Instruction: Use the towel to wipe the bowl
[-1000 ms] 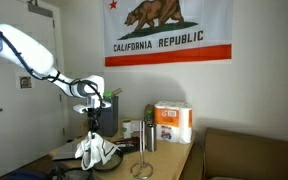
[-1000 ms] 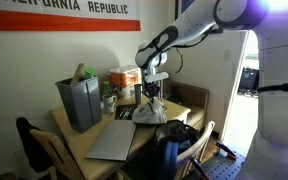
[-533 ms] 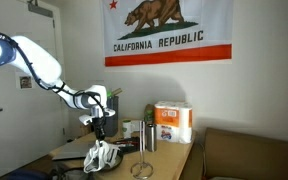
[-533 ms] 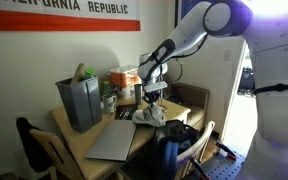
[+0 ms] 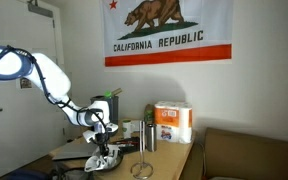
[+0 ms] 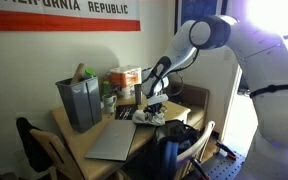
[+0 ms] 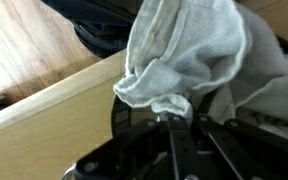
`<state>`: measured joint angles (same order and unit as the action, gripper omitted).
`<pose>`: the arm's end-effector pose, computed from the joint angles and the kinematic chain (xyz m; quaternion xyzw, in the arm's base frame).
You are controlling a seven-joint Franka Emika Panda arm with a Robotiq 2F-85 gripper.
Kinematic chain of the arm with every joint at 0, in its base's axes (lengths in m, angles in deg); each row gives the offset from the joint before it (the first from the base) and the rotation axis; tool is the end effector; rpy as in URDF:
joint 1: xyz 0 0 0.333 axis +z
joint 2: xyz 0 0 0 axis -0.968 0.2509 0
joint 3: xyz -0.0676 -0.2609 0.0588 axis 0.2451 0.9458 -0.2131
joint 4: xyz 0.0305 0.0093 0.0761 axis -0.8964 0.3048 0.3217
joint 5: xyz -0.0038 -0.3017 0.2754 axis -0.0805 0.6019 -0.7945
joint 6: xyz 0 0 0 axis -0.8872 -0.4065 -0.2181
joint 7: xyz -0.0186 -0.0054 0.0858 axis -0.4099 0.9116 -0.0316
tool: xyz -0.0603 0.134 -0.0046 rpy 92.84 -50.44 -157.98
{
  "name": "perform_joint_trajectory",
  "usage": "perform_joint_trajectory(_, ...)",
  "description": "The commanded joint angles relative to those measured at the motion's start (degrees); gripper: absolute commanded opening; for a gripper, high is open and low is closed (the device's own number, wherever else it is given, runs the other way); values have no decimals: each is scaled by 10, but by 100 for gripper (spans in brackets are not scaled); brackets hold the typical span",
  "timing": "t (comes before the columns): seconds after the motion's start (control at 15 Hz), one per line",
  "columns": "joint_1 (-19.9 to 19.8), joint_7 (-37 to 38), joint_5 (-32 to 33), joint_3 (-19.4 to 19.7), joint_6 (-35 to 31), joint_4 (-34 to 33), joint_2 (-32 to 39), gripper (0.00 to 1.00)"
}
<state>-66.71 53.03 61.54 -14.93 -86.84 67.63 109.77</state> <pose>0.5958 0.0397 0.0972 0.9893 -0.1250 -0.0185 0.0736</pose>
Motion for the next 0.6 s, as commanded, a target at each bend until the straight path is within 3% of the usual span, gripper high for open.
perform_joint_trajectory(0.0, 24, 40, 27, 41, -30, -19, 29, 7)
perform_joint_trajectory(0.27, 57, 96, 55, 88, -74, -39, 38, 7)
perform_joint_trajectory(0.53, 58, 117, 29, 70, -93, -38, 30, 7)
